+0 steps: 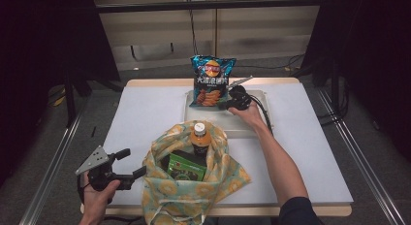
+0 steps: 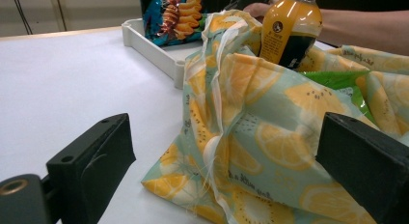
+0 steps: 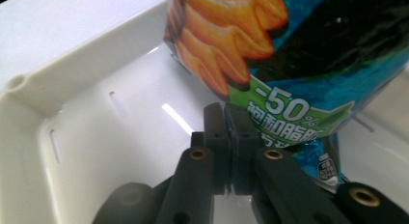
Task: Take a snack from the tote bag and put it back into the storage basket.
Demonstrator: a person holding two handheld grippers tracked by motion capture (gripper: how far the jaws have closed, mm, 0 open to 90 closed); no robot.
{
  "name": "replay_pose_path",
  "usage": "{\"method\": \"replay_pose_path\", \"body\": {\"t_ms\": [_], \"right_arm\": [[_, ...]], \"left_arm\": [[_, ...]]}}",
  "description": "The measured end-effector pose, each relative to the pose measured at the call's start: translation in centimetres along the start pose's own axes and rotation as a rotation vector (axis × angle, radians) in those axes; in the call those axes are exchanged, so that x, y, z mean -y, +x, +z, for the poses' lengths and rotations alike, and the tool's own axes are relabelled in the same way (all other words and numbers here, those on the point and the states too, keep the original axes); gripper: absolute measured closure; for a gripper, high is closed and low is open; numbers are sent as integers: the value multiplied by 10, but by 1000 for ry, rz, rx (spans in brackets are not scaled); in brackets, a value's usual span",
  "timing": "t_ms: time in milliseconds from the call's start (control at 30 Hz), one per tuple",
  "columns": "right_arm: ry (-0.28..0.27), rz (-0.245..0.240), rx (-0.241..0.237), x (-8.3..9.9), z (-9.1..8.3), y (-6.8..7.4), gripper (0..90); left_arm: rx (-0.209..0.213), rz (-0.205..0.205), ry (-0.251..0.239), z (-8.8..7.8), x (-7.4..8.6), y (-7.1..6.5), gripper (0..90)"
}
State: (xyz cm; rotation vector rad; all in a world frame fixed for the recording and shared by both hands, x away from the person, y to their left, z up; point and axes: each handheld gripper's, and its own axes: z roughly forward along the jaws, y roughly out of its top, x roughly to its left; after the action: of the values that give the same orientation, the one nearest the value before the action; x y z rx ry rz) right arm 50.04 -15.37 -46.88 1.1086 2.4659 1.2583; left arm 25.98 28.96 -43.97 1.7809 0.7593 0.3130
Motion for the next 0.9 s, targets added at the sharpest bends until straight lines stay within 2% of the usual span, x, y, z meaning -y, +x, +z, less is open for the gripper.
{"method": "replay_pose_path", "body": {"t_ms": [67,233,333,400,433,467,500,567,600,733,767,833,900], "right_arm": [[-3,-10,-4,-2,-5,3,850],[-61,-27,-16,-8,-22,13,786],[-105,-4,-27,-5,-35,20,720],[-110,17,-32,-2,-41,23,647],[-120,35,-28,0,-46,24,625],[-134,42,-26,2,-53,25,565],[-145,41,-27,2,-56,27,562],[-165,38,-19,3,-64,32,529],[-171,31,-19,3,-68,34,514],[-188,30,-26,7,-82,47,470],[-190,28,-28,8,-84,49,468],[-196,28,-23,10,-88,53,467],[-210,19,-30,19,-98,64,472]], "left_arm": [[-13,3,9,0,-1,-2,54],[-2,-2,7,1,-1,-2,54],[25,-11,18,4,-1,-3,49],[18,-16,22,6,-2,-6,47],[23,-1,32,7,-2,-7,47],[26,1,32,7,-3,-7,47],[54,-20,22,7,-3,-7,48],[73,-44,18,8,-3,-6,48],[58,-42,21,7,-4,-6,51],[45,-48,15,5,-6,-7,83],[26,-48,14,4,-7,-8,90],[23,-38,15,3,-8,-8,116],[-7,-20,-3,-1,-10,-11,162]]}}
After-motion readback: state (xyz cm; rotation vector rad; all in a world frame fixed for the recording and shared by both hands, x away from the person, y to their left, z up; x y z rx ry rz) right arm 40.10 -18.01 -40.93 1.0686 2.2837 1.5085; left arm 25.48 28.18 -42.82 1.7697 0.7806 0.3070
